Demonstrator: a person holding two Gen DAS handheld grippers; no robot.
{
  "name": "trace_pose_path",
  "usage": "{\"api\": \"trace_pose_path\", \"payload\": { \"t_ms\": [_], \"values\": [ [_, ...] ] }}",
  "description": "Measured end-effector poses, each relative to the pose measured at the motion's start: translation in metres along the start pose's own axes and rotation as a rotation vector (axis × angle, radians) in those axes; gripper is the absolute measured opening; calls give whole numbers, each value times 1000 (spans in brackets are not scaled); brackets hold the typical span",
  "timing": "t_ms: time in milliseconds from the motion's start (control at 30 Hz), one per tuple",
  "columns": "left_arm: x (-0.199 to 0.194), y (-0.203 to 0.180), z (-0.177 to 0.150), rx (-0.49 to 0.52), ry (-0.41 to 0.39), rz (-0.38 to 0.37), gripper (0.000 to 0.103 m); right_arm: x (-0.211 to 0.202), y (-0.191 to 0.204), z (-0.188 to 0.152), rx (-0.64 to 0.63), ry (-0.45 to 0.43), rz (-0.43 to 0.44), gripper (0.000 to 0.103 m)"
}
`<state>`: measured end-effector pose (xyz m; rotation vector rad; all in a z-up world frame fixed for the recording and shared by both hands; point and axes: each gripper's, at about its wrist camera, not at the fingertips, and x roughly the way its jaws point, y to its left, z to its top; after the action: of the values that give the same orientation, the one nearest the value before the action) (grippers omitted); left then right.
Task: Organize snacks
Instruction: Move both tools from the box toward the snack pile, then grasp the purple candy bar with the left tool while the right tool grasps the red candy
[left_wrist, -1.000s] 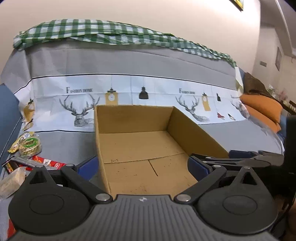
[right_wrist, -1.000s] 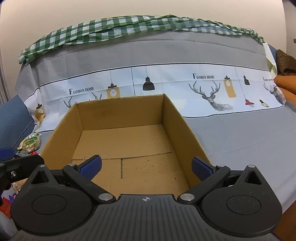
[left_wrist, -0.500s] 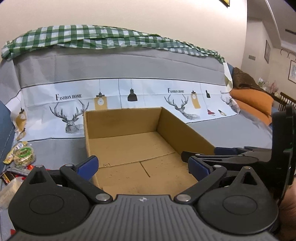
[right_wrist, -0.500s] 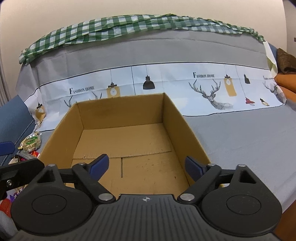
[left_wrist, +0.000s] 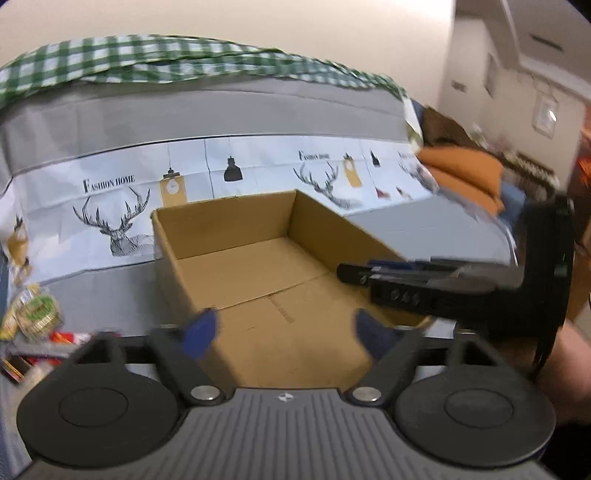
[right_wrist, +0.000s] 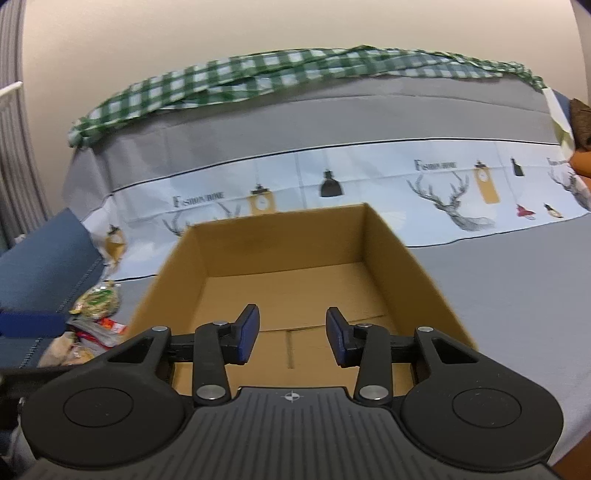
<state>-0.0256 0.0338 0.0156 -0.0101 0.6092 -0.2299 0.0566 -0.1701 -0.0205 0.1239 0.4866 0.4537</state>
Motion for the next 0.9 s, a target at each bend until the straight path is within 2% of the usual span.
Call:
{"api": "trace_pose_path", "payload": {
  "t_ms": [67,133,300,400,500,567,633,767,900],
  "values": [
    [-6,21,-4,45,21,-12,44,0,9,1,-7,5,16,42],
    [-10,48,-11,28,49,-16,30,0,19,1,-18,11,40,42],
    [-11,100,-33,-155,63,6,28,0,55,-1,-46,-1,121,41],
    [-11,111,-52,-177,62,45,28,1,80,-6,-52,32,181,36],
    [-13,124,-65,-213,74,46,28,5,110,-16,-106,43,231,29],
    [-18,128,-66,-195,98,50,28,7,128,-22,-129,61,271,23],
    [-27,131,-69,-166,100,74,28,9,147,-30,-156,75,312,21],
    [-43,141,-70,-237,58,111,28,21,177,-47,-184,137,364,20],
    [-46,141,-82,-260,24,117,28,39,198,-66,-230,212,348,21]
  ]
}}
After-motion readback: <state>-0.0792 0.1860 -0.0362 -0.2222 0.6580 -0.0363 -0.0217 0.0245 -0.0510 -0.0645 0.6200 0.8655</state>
